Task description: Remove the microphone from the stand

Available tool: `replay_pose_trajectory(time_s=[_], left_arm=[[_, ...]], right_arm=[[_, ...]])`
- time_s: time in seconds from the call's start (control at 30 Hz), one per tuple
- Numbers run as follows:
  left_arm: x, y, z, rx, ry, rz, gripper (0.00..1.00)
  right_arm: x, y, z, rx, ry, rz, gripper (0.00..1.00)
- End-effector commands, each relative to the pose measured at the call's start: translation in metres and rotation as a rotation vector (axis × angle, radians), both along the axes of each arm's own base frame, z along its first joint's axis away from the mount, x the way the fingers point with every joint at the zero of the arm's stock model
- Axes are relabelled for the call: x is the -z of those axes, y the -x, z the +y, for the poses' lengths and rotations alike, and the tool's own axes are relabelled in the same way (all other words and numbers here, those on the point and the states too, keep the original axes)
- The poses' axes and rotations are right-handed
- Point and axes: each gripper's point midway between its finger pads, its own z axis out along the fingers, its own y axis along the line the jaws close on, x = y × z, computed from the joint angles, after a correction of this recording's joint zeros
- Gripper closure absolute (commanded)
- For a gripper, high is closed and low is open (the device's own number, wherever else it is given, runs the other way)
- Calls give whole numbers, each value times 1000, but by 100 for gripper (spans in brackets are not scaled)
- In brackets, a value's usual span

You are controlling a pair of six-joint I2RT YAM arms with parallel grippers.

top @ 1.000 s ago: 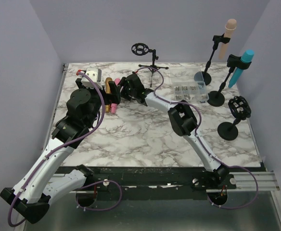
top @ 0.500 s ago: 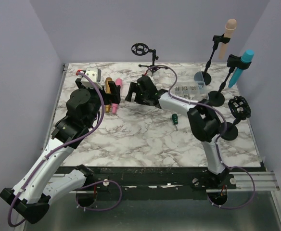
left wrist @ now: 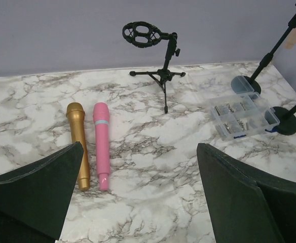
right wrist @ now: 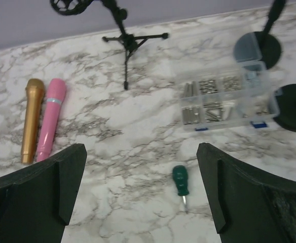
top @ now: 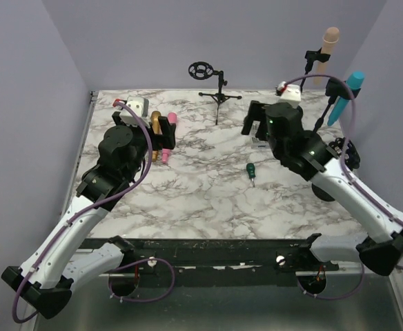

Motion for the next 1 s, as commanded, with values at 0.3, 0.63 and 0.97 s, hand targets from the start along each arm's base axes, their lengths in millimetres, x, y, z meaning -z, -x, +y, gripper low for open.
replay_pose_trajectory(time_s=[0.3, 0.63, 0.97], left_arm=[[-14, 5, -7, 43, 45, -15, 1], [-8, 2, -13, 60, 45, 7, 2], [-6, 2, -16, 70, 47, 15, 1]], right_arm=[[-25, 88, -174, 469, 648, 154, 11], [-17, 93, -204, 605, 889, 174, 19], [25, 90, -233, 612, 922, 313, 21]])
